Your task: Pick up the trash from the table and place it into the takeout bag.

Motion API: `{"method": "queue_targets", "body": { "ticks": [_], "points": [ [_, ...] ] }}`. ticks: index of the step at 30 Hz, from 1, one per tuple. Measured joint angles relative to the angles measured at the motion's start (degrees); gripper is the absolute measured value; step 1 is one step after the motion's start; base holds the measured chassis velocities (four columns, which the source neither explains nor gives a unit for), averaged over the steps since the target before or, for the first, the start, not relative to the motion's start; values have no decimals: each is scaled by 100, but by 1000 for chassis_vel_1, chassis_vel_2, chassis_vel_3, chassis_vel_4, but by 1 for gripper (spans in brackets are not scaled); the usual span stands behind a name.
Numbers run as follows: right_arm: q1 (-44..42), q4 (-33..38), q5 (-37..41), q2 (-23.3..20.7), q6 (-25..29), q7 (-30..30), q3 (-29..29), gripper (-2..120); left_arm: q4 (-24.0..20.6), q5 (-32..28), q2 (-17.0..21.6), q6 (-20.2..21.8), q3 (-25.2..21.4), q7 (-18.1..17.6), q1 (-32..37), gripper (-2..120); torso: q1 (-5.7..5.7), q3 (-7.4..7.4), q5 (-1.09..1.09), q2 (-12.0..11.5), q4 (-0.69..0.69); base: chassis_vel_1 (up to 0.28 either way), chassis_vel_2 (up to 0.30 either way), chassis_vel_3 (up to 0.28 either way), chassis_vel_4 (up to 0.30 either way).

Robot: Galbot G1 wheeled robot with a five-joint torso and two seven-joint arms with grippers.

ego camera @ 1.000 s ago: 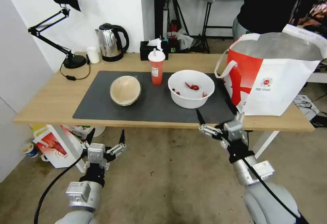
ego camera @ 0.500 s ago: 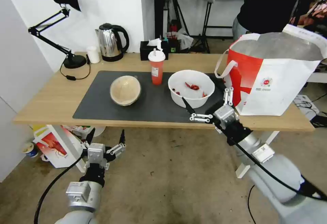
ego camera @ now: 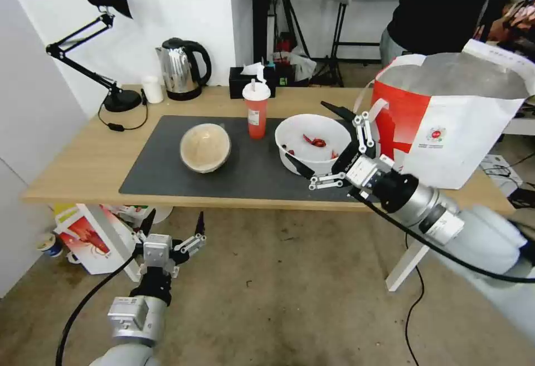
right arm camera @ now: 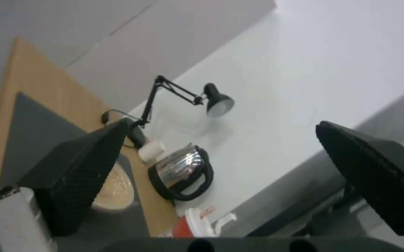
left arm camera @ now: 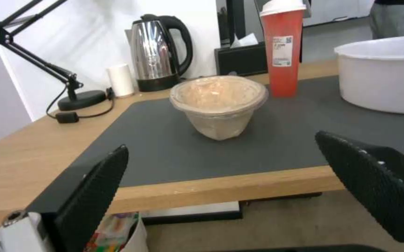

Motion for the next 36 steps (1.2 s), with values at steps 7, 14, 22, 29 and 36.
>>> {"method": "queue_targets", "body": {
  "ticks": [7,14,22,29,36],
  "points": [
    [794,-47,160,-952,244,-133,-292,100,0,0,0,0,0,0,0,100,0,-1,-6,0,0,0,0,0,0],
    [901,-61,206,-1081,274,-183,-340,100,0,0,0,0,0,0,0,100,0,-1,2,0,0,0,0,0,0],
    [1509,-394,1311,-1761,163,-1485,-370,100,0,0,0,0,0,0,0,100,0,-1,0,0,0,0,0,0,0],
    [1865,-601,1975,-2160,71,-2269,-382,100,0,0,0,0,0,0,0,100,0,-1,-2,1,-1,0,0,0,0],
    [2012,-654,2020,-2144,57,-2370,-497,100,0,0,0,0,0,0,0,100,0,-1,-3,1,-1,0,0,0,0]
  ]
}}
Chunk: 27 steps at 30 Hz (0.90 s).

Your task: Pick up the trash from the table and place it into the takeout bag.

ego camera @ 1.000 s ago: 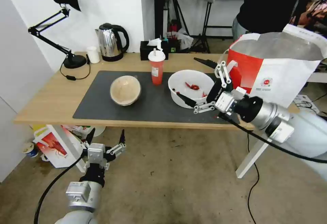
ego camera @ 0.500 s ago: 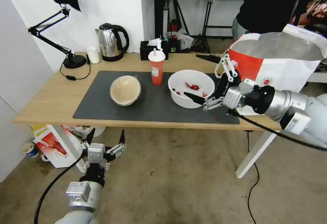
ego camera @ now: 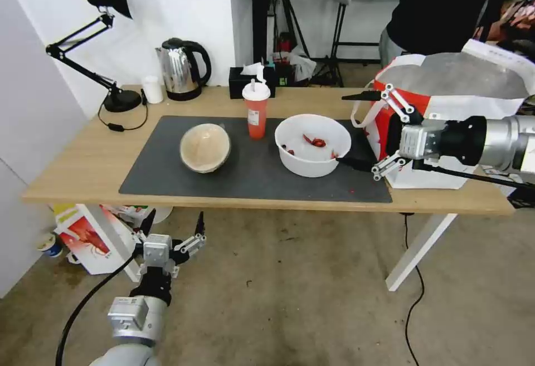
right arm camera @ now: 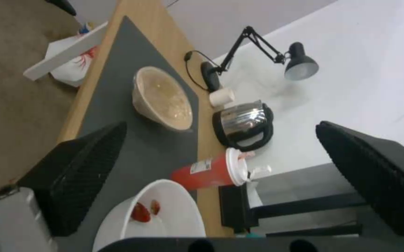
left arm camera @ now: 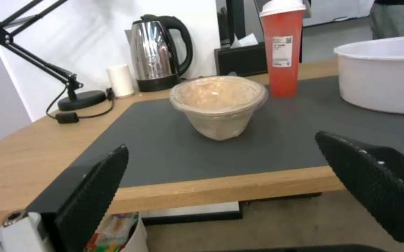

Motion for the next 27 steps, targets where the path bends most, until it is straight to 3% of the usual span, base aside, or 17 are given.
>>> {"method": "queue_targets", "body": {
  "ticks": [8,9,10,12,27],
  "points": [
    [1046,-315,-191,526,-77,-205,-1000,100,0,0,0,0,-2,0,2,100,1,2,10,-1,5,0,0,0,0],
    [1109,-330,-179,536,-80,-224,-1043,100,0,0,-1,0,1,0,0,100,0,1,-3,-1,4,0,0,0,0],
    [1217,-375,-161,575,-93,-277,-1168,100,0,0,1,0,-2,0,0,100,-1,1,-3,0,-3,0,0,0,0],
    [1362,-429,-137,634,-116,-349,-1340,100,0,0,0,0,0,0,0,100,-1,0,5,0,0,0,0,0,0],
    [3256,-1093,166,1340,-410,-1184,-3413,100,0,0,0,0,0,0,1,100,0,1,2,-1,2,0,0,0,0]
  ]
}}
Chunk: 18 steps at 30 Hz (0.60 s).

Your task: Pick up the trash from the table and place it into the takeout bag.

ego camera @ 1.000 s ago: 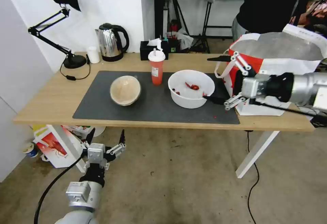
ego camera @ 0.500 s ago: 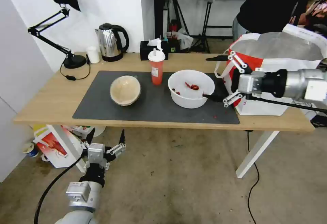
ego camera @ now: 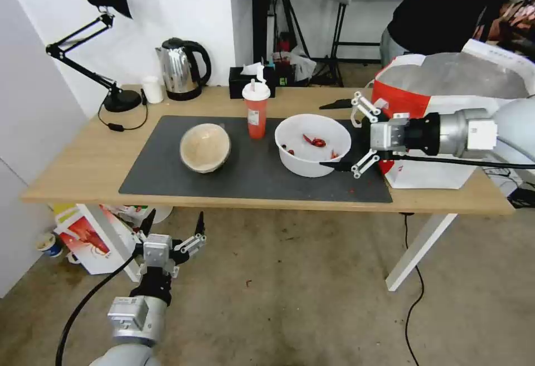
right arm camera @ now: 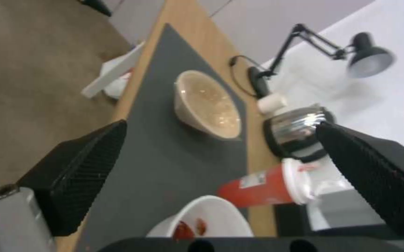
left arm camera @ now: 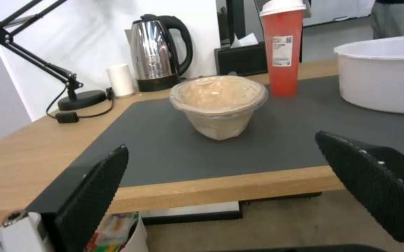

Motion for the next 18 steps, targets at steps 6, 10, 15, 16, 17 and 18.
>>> {"method": "queue_targets", "body": {
  "ticks": [6,10,15,16,17,18],
  "points": [
    [359,-126,57,135,-59,-158,-390,100,0,0,0,0,-1,0,-1,100,0,0,0,0,-2,0,0,0,0],
    [400,-132,90,150,-82,-158,-455,100,0,0,0,0,0,0,-1,100,0,-1,0,0,-2,0,0,0,0],
    [624,-99,477,261,-322,39,-855,100,0,0,0,0,-1,0,0,100,0,0,1,0,3,0,0,0,0],
    [624,-99,477,261,-322,39,-855,100,0,0,0,0,-1,0,0,100,0,0,1,0,3,0,0,0,0],
    [641,-108,493,264,-338,44,-878,100,0,0,0,0,-2,0,2,100,0,-1,0,0,3,0,0,0,0],
    [723,-102,645,301,-455,134,-1015,100,0,0,0,0,-1,0,-1,100,0,-1,-2,0,-2,0,0,0,0]
  ]
}}
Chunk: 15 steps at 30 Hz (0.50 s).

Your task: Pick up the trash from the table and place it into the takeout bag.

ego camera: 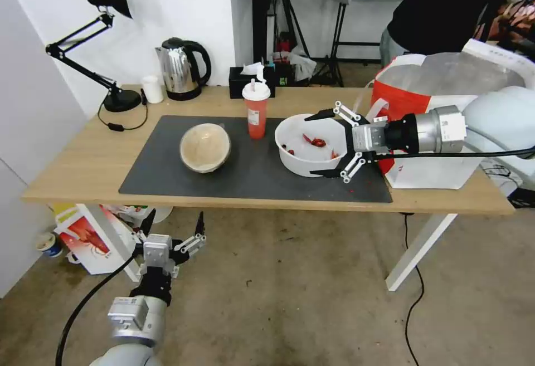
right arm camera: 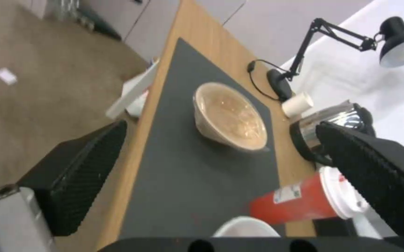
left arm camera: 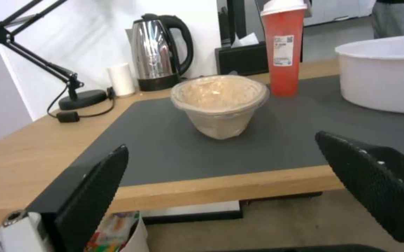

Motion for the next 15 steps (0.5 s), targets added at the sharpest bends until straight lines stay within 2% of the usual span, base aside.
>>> {"method": "queue_targets", "body": {
  "ticks": [3,10,14,15],
  "points": [
    [117,38,262,59,-199,168,-215,100,0,0,0,0,0,0,1,100,0,0,3,0,-1,0,0,0,0],
    [687,218,1537,348,-1174,1008,-1235,100,0,0,0,0,0,0,1,100,0,0,2,0,1,0,0,0,0],
    [887,278,1956,451,-1501,1307,-1590,100,0,0,0,0,1,0,0,100,0,0,1,0,4,0,0,0,0],
    [962,252,2039,474,-1584,1446,-1680,100,0,0,0,0,-2,0,1,100,0,0,2,0,1,0,0,0,0]
  ]
}}
